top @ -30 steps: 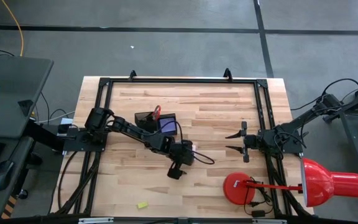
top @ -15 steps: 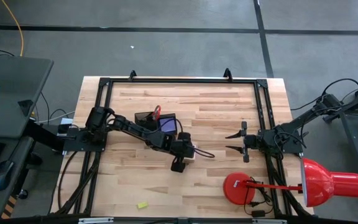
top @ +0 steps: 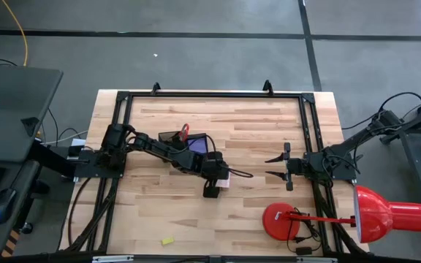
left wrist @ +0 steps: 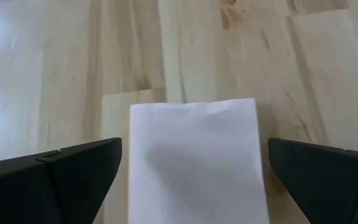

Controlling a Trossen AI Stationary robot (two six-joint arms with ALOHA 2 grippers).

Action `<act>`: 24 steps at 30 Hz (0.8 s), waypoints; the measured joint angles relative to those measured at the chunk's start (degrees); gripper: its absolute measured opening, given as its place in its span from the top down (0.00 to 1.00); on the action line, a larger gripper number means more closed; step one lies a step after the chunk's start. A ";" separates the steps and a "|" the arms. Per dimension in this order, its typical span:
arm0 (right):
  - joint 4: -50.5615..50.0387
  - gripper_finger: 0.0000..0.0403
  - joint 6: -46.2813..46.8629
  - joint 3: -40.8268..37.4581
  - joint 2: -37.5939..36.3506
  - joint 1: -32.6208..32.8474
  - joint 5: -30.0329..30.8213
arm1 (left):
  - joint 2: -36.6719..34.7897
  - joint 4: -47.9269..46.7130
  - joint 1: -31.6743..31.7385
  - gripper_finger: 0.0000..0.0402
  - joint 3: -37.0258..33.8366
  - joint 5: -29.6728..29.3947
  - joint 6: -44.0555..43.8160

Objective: Pick and place office supplies into organizer
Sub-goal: Put the pink sticky note into the desk organizer

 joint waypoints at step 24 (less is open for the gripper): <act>-0.01 0.58 0.00 -0.01 0.01 0.02 0.00 | 0.59 -1.61 0.20 0.02 0.02 -0.40 -1.02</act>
